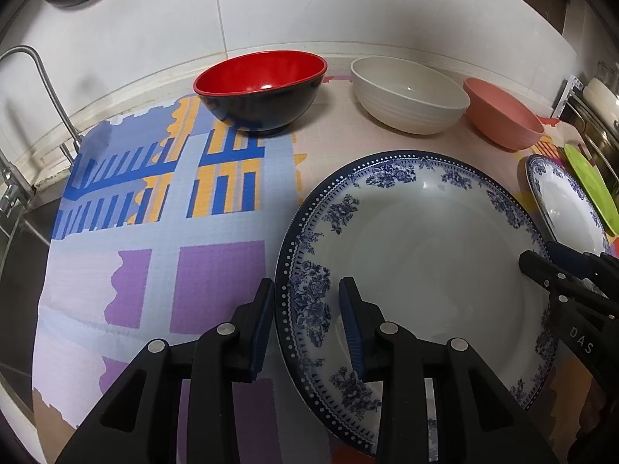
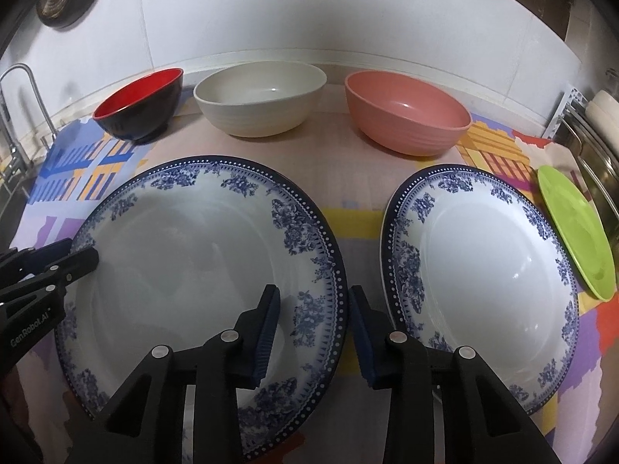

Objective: Organize plates and bowls
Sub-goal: 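Lift the held plate with both grippers and carry it toward the sink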

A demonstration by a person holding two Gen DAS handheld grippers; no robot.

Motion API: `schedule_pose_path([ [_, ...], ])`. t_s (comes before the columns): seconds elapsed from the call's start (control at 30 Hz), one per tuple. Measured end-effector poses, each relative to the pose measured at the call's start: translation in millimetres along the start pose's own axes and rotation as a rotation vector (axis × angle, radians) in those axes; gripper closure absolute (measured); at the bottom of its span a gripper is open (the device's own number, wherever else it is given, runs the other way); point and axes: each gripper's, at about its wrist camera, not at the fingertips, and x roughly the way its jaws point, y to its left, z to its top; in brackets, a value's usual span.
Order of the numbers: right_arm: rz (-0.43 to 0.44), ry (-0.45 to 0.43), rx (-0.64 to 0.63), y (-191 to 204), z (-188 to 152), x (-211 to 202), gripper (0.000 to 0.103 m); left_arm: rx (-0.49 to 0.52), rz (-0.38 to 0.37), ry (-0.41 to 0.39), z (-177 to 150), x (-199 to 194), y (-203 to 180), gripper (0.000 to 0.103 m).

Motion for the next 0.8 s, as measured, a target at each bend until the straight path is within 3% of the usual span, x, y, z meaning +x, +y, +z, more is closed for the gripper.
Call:
schedule_pose_path([
  [0.3,0.004,-0.022,-0.034,14.5,0.0,-15.3,0.067,-0.041,0.029,-0.028,-7.8,-19.1,3.9,0.070],
  [0.8,0.098,-0.048,-0.100,76.0,0.2,-41.8,0.068,-0.192,0.146,-0.056,-44.8,-64.4,69.8,0.070],
])
